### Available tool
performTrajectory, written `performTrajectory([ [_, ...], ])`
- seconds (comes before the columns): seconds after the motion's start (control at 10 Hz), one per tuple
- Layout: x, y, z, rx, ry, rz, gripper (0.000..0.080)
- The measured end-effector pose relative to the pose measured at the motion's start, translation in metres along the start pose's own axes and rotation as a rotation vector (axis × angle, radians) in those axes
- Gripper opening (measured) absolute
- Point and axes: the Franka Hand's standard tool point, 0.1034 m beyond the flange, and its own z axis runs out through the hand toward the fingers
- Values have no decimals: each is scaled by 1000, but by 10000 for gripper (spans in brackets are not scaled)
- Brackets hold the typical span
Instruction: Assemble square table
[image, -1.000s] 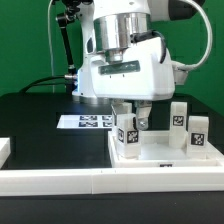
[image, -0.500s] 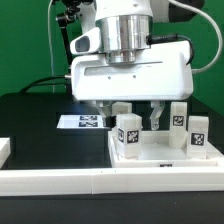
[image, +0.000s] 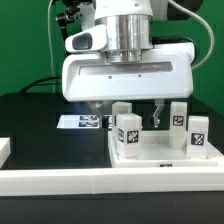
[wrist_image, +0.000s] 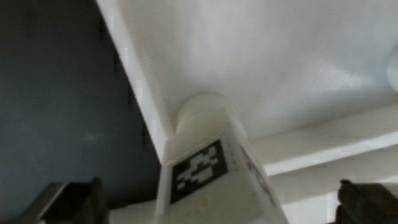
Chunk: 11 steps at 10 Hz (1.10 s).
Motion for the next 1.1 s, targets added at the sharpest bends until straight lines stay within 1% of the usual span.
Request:
performTrajectory([
  [0.5, 3, 0, -2, -4, -1, -254, 649],
  [0.7, 3, 0, -2, -6, -1, -287, 649],
  [0.8, 3, 0, -2, -6, -1, -286, 561],
  [0.9, 3, 0, -2, -6, -1, -285, 561],
  [1.0, 3, 0, -2, -5, -1, -282, 359],
  [1.1, 3, 0, -2, -5, -1, -255, 289],
])
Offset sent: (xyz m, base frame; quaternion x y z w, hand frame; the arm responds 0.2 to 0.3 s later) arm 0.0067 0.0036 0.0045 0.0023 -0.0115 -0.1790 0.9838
